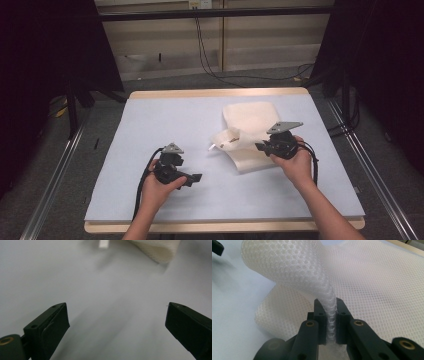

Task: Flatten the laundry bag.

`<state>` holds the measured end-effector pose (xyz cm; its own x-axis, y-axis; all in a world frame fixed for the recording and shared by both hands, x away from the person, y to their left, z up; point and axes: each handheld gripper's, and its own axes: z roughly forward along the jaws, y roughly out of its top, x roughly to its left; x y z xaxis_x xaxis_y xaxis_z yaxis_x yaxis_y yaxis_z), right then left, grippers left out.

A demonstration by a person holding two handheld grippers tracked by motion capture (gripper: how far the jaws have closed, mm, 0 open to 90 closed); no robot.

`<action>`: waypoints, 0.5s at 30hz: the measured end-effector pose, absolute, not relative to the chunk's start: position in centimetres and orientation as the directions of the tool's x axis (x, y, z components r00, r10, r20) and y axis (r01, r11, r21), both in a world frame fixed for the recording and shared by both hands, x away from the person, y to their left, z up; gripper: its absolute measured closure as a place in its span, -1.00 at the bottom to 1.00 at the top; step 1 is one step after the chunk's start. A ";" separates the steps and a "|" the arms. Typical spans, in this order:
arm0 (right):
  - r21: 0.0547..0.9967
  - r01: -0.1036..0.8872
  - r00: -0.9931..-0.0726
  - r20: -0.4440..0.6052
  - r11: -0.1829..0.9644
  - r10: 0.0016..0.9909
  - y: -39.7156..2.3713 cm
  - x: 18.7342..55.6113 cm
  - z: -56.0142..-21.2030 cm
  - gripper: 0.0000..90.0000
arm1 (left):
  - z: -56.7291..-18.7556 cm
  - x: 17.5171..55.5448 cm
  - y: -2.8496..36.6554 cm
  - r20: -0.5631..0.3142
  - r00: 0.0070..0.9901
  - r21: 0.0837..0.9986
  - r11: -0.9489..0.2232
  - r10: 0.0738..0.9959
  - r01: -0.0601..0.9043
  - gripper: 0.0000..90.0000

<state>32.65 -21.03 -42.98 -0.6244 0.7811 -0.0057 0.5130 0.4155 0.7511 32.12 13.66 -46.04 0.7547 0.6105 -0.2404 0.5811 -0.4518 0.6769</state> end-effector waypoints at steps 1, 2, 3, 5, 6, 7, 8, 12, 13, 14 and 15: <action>0.749 0.516 -0.620 -0.008 0.416 0.785 -20.9 32.6 -43.0 0.84 | -46.1 32.1 13.2 -0.230 0.757 0.677 -0.458 0.612 0.576 -0.90; 0.747 0.519 -0.617 -0.008 0.415 0.787 -20.8 32.7 -43.1 0.84 | -46.2 32.2 12.7 -0.239 0.751 0.686 -0.440 0.615 0.579 -0.91; 0.748 0.519 -0.620 -0.003 0.413 0.785 -20.8 32.7 -43.1 0.84 | -46.3 32.3 12.2 -0.254 0.753 0.682 -0.440 0.607 0.584 -0.91; 0.748 0.522 -0.616 -0.002 0.410 0.788 -20.8 32.7 -43.1 0.84 | -46.3 32.3 11.8 -0.252 0.755 0.681 -0.443 0.605 0.583 -0.89; 0.750 0.523 -0.616 0.005 0.405 0.788 -20.8 32.8 -43.1 0.84 | -46.5 32.4 11.0 -0.246 0.768 0.688 -0.452 0.592 0.569 -0.87; 0.749 0.526 -0.615 0.009 0.402 0.789 -20.8 32.8 -43.1 0.84 | -46.5 32.4 10.5 -0.254 0.768 0.690 -0.447 0.587 0.570 -0.85; 0.747 0.532 -0.611 0.013 0.398 0.792 -20.7 32.8 -43.1 0.84 | -46.5 32.4 10.0 -0.266 0.770 0.690 -0.443 0.580 0.572 -0.85; 0.745 0.531 -0.614 0.009 0.404 0.790 -20.6 32.8 -43.1 0.84 | -46.6 32.3 8.1 -0.272 0.784 0.689 -0.455 0.559 0.564 -0.84; 0.746 0.529 -0.614 0.008 0.404 0.789 -20.5 32.7 -43.1 0.84 | -46.6 32.3 7.7 -0.274 0.787 0.689 -0.458 0.553 0.562 -0.82; 0.749 0.523 -0.616 0.004 0.406 0.787 -20.5 32.8 -43.2 0.84 | -46.7 32.3 7.3 -0.269 0.788 0.688 -0.462 0.554 0.560 -0.80; 0.750 0.520 -0.619 0.001 0.409 0.785 -20.5 32.8 -43.2 0.84 | -46.8 32.4 7.0 -0.266 0.789 0.691 -0.461 0.554 0.557 -0.77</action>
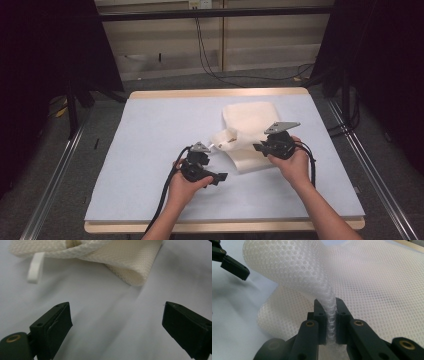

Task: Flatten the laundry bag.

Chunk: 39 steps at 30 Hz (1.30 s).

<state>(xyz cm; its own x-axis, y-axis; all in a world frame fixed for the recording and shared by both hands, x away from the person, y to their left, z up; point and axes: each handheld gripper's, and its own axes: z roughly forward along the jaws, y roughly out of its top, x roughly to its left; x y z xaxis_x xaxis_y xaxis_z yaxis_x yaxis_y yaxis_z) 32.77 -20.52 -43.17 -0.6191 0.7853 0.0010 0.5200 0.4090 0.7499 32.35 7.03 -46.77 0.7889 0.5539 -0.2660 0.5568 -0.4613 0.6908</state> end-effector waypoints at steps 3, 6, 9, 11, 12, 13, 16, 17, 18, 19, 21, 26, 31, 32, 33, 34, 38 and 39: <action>0.749 0.523 -0.618 0.005 0.407 0.786 -20.4 32.7 -43.1 0.84 | -46.9 32.5 6.3 -0.264 0.792 0.698 -0.458 0.550 0.550 -0.74; 0.746 0.528 -0.618 0.010 0.406 0.786 -20.4 32.8 -43.1 0.84 | -46.8 32.5 5.6 -0.243 0.792 0.714 -0.449 0.559 0.537 -0.72; 0.747 0.527 -0.620 0.010 0.406 0.785 -20.4 32.8 -43.1 0.84 | -46.8 32.7 5.1 -0.241 0.802 0.734 -0.438 0.546 0.519 -0.66; 0.745 0.530 -0.618 0.012 0.405 0.786 -20.4 32.7 -43.1 0.84 | -46.9 32.7 4.9 -0.248 0.807 0.737 -0.436 0.536 0.516 -0.64; 0.741 0.535 -0.616 0.013 0.406 0.788 -20.3 32.7 -43.1 0.84 | -47.0 32.8 4.4 -0.270 0.809 0.733 -0.433 0.522 0.524 -0.61; 0.742 0.532 -0.617 0.010 0.408 0.787 -20.3 32.7 -43.1 0.84 | -47.1 32.8 4.3 -0.279 0.810 0.728 -0.436 0.517 0.529 -0.60; 0.743 0.529 -0.620 0.010 0.409 0.784 -20.2 32.7 -43.1 0.84 | -47.2 32.9 3.9 -0.279 0.805 0.722 -0.438 0.524 0.535 -0.55; 0.745 0.527 -0.621 0.009 0.409 0.784 -20.2 32.7 -43.1 0.84 | -47.3 33.0 3.8 -0.293 0.803 0.719 -0.434 0.520 0.543 -0.51; 0.744 0.530 -0.620 0.012 0.408 0.784 -20.2 32.7 -43.1 0.84 | -47.3 33.0 3.7 -0.297 0.801 0.716 -0.433 0.519 0.547 -0.47; 0.744 0.530 -0.620 0.012 0.408 0.785 -20.2 32.7 -43.1 0.84 | -47.4 33.1 3.5 -0.300 0.801 0.716 -0.432 0.519 0.548 -0.46; 0.747 0.527 -0.618 0.010 0.405 0.786 -20.1 32.7 -43.1 0.84 | -47.4 33.2 3.3 -0.301 0.807 0.720 -0.435 0.508 0.542 -0.41; 0.747 0.524 -0.618 0.003 0.409 0.786 -20.1 32.7 -43.1 0.84 | -47.7 33.6 3.1 -0.288 0.802 0.719 -0.434 0.523 0.542 -0.14; 0.750 0.519 -0.620 0.002 0.409 0.784 -20.2 32.7 -43.1 0.84 | -48.3 34.0 2.8 -0.350 0.797 0.702 -0.425 0.493 0.571 0.08; 0.750 0.519 -0.621 0.001 0.410 0.784 -20.2 32.7 -43.1 0.84 | -48.3 34.0 2.7 -0.347 0.800 0.702 -0.430 0.489 0.567 0.15; 0.751 0.519 -0.620 0.002 0.408 0.785 -20.2 32.7 -43.1 0.84 | -48.3 34.0 2.7 -0.347 0.800 0.702 -0.430 0.489 0.567 0.25; 0.752 0.516 -0.623 0.000 0.410 0.782 -20.2 32.7 -43.1 0.84 | -48.1 33.9 2.6 -0.368 0.806 0.696 -0.438 0.463 0.569 0.50; 0.751 0.523 -0.618 0.009 0.402 0.786 -20.3 32.7 -43.1 0.84 | -47.5 34.1 2.6 -0.366 0.796 0.680 -0.445 0.482 0.582 0.85; 0.758 0.517 -0.619 0.010 0.398 0.785 -20.4 32.7 -43.1 0.84 | -47.3 34.1 2.8 -0.350 0.793 0.668 -0.460 0.499 0.584 0.87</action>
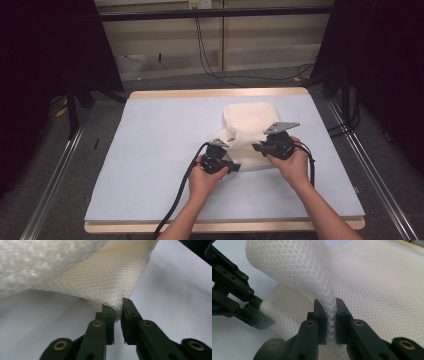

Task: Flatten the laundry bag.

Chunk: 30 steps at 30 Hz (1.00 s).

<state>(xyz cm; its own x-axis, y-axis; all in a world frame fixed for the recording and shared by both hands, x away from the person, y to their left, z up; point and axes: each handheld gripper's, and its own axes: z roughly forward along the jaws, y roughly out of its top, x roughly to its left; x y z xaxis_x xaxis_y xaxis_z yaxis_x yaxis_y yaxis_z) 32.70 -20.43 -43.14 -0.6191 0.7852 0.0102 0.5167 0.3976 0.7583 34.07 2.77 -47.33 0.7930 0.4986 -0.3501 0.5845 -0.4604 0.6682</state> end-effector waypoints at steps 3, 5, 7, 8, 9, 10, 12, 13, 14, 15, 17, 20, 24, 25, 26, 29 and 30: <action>0.764 0.523 -0.609 0.025 0.378 0.793 -20.8 32.5 -43.1 0.84 | -47.2 34.3 3.6 -0.356 0.772 0.659 -0.444 0.527 0.607 0.89; 0.768 0.521 -0.608 0.028 0.372 0.794 -21.0 32.6 -43.1 0.84 | -47.1 34.4 4.0 -0.350 0.765 0.655 -0.443 0.541 0.612 0.90; 0.774 0.531 -0.593 0.048 0.345 0.804 -21.7 32.6 -43.1 0.84 | -47.0 34.5 4.7 -0.355 0.748 0.655 -0.422 0.560 0.627 0.90; 0.774 0.531 -0.593 0.048 0.345 0.804 -21.7 32.6 -43.1 0.84 | -47.0 34.6 5.1 -0.348 0.744 0.655 -0.420 0.570 0.628 0.90; 0.779 0.532 -0.589 0.058 0.332 0.806 -21.9 32.6 -43.1 0.85 | -47.0 34.7 5.4 -0.348 0.741 0.655 -0.417 0.574 0.631 0.90; 0.786 0.530 -0.585 0.069 0.317 0.808 -22.2 32.6 -43.0 0.85 | -47.0 34.8 5.9 -0.351 0.730 0.658 -0.400 0.586 0.638 0.90; 0.790 0.528 -0.583 0.070 0.312 0.809 -22.3 32.5 -43.0 0.85 | -47.0 34.9 6.2 -0.346 0.729 0.654 -0.405 0.590 0.639 0.90; 0.793 0.527 -0.576 0.070 0.305 0.814 -22.6 32.5 -42.8 0.85 | -47.1 35.0 6.6 -0.344 0.720 0.654 -0.397 0.602 0.644 0.90; 0.793 0.527 -0.576 0.070 0.305 0.814 -22.6 32.5 -42.8 0.85 | -47.1 35.0 6.6 -0.344 0.720 0.654 -0.397 0.602 0.644 0.90; 0.800 0.523 -0.571 0.074 0.293 0.818 -23.0 32.4 -42.7 0.85 | -47.0 35.1 6.8 -0.343 0.719 0.653 -0.397 0.604 0.645 0.90; 0.804 0.526 -0.561 0.083 0.277 0.823 -23.3 32.3 -42.6 0.85 | -47.1 35.2 7.3 -0.351 0.708 0.648 -0.387 0.613 0.656 0.90; 0.808 0.526 -0.551 0.086 0.265 0.830 -23.9 32.1 -42.5 0.85 | -47.1 35.2 7.7 -0.351 0.700 0.648 -0.378 0.622 0.661 0.90; 0.813 0.538 -0.522 0.115 0.222 0.845 -25.2 31.8 -42.7 0.85 | -47.0 35.3 8.4 -0.349 0.688 0.646 -0.369 0.636 0.668 0.90; 0.813 0.538 -0.522 0.115 0.222 0.845 -25.2 31.8 -42.7 0.85 | -47.0 35.4 8.6 -0.353 0.682 0.646 -0.361 0.640 0.673 0.90; 0.815 0.540 -0.515 0.124 0.209 0.848 -25.5 31.7 -42.7 0.85 | -47.0 35.4 8.8 -0.344 0.683 0.644 -0.368 0.644 0.671 0.90; 0.819 0.542 -0.498 0.131 0.189 0.857 -26.2 31.4 -42.8 0.86 | -47.0 35.5 9.7 -0.336 0.672 0.643 -0.360 0.660 0.675 0.90; 0.820 0.543 -0.496 0.138 0.182 0.857 -26.3 31.4 -42.9 0.86 | -47.0 35.5 10.0 -0.339 0.669 0.639 -0.361 0.661 0.680 0.90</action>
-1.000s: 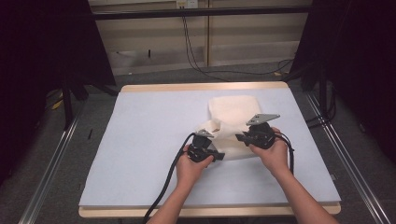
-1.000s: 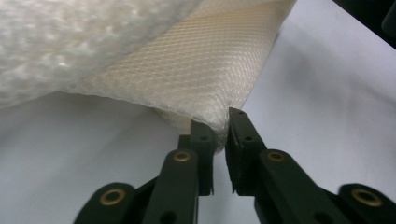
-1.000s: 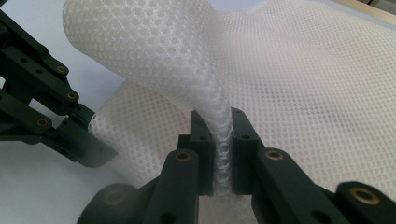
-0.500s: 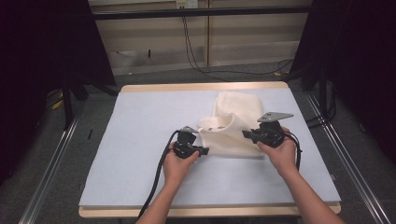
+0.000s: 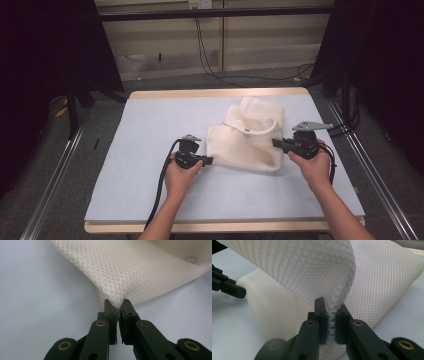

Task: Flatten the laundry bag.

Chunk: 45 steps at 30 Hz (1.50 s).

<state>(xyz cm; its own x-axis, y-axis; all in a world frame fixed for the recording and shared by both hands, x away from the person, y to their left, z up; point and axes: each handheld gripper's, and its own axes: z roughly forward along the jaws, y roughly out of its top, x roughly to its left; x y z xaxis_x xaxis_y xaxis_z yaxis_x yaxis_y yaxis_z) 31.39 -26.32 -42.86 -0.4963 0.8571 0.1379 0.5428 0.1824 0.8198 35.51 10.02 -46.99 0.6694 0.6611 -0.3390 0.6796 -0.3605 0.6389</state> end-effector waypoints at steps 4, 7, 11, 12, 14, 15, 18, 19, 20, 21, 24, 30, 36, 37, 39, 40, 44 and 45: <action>0.819 0.548 -0.485 0.146 0.170 0.862 -26.7 31.2 -43.0 0.86 | -47.0 35.6 11.0 -0.345 0.656 0.640 -0.344 0.671 0.688 0.90; 0.818 0.555 -0.463 0.155 0.149 0.873 -27.1 30.9 -43.2 0.86 | -47.1 35.5 11.2 -0.339 0.654 0.641 -0.343 0.676 0.686 0.90; 0.818 0.562 -0.433 0.171 0.117 0.885 -28.2 30.0 -43.8 0.86 | -47.2 35.2 11.1 -0.338 0.661 0.646 -0.345 0.670 0.681 0.90; 0.814 0.571 -0.420 0.182 0.103 0.889 -28.5 29.7 -44.1 0.86 | -47.2 35.2 11.1 -0.338 0.661 0.646 -0.345 0.670 0.681 0.90; 0.811 0.578 -0.404 0.195 0.084 0.894 -29.0 29.3 -44.5 0.86 | -47.1 35.2 11.0 -0.344 0.661 0.643 -0.346 0.667 0.684 0.89; 0.811 0.578 -0.404 0.195 0.084 0.894 -29.0 29.3 -44.5 0.86 | -47.1 35.2 10.9 -0.351 0.663 0.640 -0.348 0.661 0.685 0.89; 0.810 0.582 -0.397 0.208 0.070 0.894 -29.6 29.1 -45.0 0.86 | -47.1 35.2 10.8 -0.359 0.665 0.643 -0.343 0.655 0.685 0.76; 0.809 0.584 -0.395 0.209 0.069 0.895 -29.6 29.0 -45.1 0.86 | -47.0 35.3 10.8 -0.373 0.660 0.641 -0.333 0.653 0.692 0.67; 0.809 0.584 -0.395 0.209 0.069 0.895 -29.6 29.0 -45.1 0.86 | -47.0 35.3 10.8 -0.373 0.660 0.641 -0.333 0.653 0.692 0.57; 0.807 0.586 -0.396 0.205 0.074 0.895 -29.5 29.1 -45.0 0.86 | -47.0 35.5 10.7 -0.370 0.650 0.648 -0.317 0.664 0.692 0.39; 0.809 0.582 -0.399 0.196 0.082 0.896 -29.6 29.1 -45.0 0.86 | -47.0 35.9 10.6 -0.384 0.635 0.633 -0.310 0.671 0.710 -0.07; 0.806 0.585 -0.398 0.192 0.086 0.897 -29.7 29.1 -44.9 0.86 | -47.3 37.5 9.1 -0.422 0.640 0.634 -0.296 0.642 0.715 -0.29; 0.805 0.587 -0.396 0.193 0.086 0.898 -29.7 29.2 -45.0 0.86 | -47.5 37.9 7.2 -0.413 0.658 0.602 -0.353 0.630 0.716 -0.16; 0.805 0.586 -0.398 0.191 0.088 0.897 -29.7 29.2 -45.0 0.86 | -47.5 37.8 7.1 -0.401 0.667 0.604 -0.366 0.628 0.708 0.00; 0.806 0.586 -0.393 0.194 0.083 0.899 -29.7 29.2 -45.0 0.86 | -47.3 37.7 7.1 -0.394 0.677 0.609 -0.375 0.622 0.699 0.34; 0.806 0.586 -0.393 0.195 0.081 0.899 -29.7 29.3 -45.0 0.86 | -47.2 37.5 7.0 -0.383 0.682 0.617 -0.377 0.624 0.691 0.57; 0.810 0.581 -0.390 0.193 0.078 0.900 -29.6 29.4 -45.1 0.86 | -46.5 37.1 6.7 -0.348 0.652 0.626 -0.350 0.674 0.697 0.87; 0.810 0.581 -0.390 0.193 0.078 0.900 -29.6 29.4 -45.1 0.86 | -46.5 37.1 6.7 -0.348 0.652 0.626 -0.350 0.674 0.697 0.88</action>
<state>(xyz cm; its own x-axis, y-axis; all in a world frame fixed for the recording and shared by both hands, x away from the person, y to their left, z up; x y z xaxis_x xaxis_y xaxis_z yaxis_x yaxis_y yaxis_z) 29.38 -29.60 -45.06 -0.3903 0.9002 0.1929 0.5808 0.0781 0.8103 37.07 6.68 -46.45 0.6515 0.6739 -0.3485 0.6968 -0.3500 0.6260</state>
